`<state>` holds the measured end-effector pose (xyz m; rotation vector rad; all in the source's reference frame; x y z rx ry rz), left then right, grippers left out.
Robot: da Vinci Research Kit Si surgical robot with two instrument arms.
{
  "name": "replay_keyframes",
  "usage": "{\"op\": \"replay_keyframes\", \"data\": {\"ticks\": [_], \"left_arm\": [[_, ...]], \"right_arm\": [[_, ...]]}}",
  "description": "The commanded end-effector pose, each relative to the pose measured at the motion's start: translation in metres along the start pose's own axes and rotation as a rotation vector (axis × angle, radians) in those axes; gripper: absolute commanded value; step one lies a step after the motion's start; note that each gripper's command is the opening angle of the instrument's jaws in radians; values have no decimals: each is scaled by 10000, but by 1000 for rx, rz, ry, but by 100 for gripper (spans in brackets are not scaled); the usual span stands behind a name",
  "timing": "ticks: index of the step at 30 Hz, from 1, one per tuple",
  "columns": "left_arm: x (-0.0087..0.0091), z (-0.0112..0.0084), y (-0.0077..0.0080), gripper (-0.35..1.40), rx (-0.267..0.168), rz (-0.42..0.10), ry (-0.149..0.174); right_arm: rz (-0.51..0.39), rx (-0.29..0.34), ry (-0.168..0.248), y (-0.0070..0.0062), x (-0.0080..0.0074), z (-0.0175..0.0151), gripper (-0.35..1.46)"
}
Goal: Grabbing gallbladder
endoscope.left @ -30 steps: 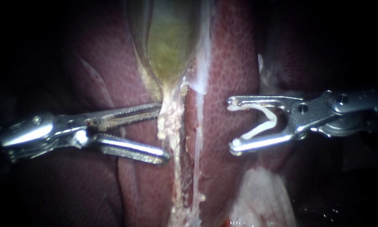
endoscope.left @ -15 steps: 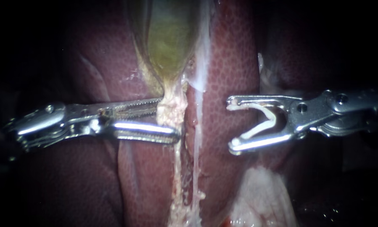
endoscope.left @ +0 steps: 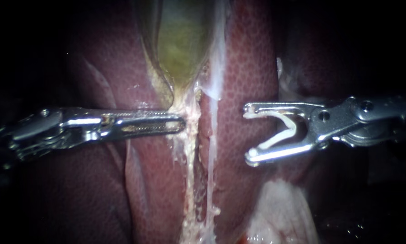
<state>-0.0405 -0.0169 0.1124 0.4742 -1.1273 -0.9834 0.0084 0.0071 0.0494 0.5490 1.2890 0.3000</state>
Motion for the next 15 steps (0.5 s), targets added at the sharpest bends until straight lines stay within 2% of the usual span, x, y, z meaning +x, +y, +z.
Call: {"op": "replay_keyframes", "data": {"ticks": [1, 10, 15], "left_arm": [[0, -1, -2, -35, 2, -2, 1], [-13, -24, -28, -35, 15, -10, 8], [-26, -48, -38, -35, 26, -18, 13]], "right_arm": [[0, 0, 0, 0, 0, 0, 60], [0, 0, 0, 1, -1, -1, 60], [0, 0, 0, 1, -1, -2, 60]]}}
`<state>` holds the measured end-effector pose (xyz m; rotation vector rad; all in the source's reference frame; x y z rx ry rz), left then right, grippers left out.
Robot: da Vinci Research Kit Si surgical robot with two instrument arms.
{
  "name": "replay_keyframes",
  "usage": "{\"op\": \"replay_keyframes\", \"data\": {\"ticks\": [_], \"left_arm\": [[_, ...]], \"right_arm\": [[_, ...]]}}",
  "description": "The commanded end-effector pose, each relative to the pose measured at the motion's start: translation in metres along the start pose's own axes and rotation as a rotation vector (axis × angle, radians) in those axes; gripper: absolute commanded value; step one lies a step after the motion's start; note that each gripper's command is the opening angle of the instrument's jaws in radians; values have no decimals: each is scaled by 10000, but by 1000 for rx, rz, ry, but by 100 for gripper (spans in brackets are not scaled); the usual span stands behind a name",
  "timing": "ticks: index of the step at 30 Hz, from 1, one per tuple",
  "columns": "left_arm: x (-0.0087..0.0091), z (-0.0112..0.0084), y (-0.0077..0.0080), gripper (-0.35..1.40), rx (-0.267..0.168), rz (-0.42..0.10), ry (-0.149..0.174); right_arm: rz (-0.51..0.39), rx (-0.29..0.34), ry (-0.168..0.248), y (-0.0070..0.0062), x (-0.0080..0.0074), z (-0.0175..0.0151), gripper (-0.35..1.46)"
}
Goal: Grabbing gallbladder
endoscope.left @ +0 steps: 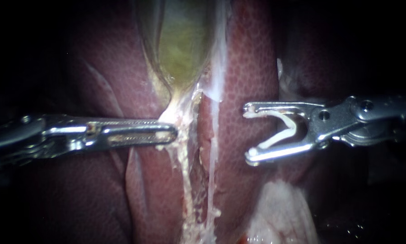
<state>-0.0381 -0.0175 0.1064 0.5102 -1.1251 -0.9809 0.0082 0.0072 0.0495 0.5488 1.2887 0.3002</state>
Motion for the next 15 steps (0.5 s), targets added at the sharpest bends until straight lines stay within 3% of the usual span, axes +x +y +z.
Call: {"op": "replay_keyframes", "data": {"ticks": [1, 9, 15], "left_arm": [[-4, -5, -1, -35, 1, -2, -1], [-52, -50, -15, -35, -12, 18, -48], [-61, -63, -19, -35, -25, 19, -57]], "right_arm": [[0, 1, 0, 0, 0, 0, 60], [0, 1, 0, 0, 0, 0, 60], [0, 1, 0, 0, 0, 0, 60]]}}
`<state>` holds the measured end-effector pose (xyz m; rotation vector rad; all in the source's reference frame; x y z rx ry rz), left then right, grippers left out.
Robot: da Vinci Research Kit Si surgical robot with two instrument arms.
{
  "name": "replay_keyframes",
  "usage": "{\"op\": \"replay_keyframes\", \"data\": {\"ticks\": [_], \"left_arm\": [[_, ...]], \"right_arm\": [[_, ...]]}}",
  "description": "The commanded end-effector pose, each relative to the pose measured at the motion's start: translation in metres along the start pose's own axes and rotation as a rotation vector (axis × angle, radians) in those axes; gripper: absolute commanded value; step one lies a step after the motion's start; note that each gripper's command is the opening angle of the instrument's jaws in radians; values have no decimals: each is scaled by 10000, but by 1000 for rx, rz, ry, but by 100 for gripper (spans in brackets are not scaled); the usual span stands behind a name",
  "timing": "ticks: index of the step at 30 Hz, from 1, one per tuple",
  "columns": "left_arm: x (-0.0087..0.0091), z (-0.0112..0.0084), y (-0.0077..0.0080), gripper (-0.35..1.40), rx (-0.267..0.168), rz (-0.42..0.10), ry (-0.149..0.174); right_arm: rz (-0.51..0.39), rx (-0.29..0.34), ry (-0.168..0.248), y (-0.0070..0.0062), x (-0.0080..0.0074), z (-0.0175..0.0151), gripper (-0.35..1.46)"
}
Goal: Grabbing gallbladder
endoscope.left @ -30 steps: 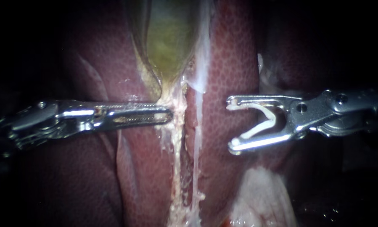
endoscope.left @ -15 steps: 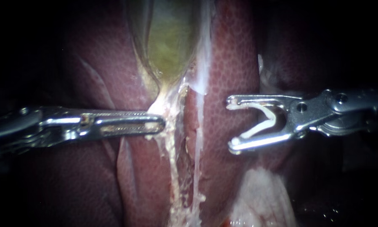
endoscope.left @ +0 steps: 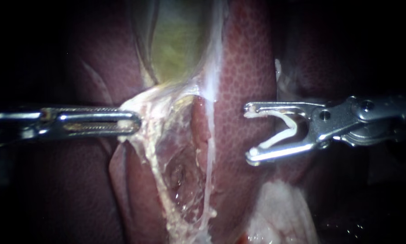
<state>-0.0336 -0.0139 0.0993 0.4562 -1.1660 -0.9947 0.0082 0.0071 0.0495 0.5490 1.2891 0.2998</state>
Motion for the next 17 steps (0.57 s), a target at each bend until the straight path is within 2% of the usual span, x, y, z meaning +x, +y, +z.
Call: {"op": "replay_keyframes", "data": {"ticks": [1, 17], "left_arm": [[2, 0, 0, -35, -6, 0, -2], [5, 2, 4, -35, -18, -1, -6]], "right_arm": [[0, 0, 0, 0, 0, 0, 60], [0, 0, 0, 0, 0, 0, 60]]}}
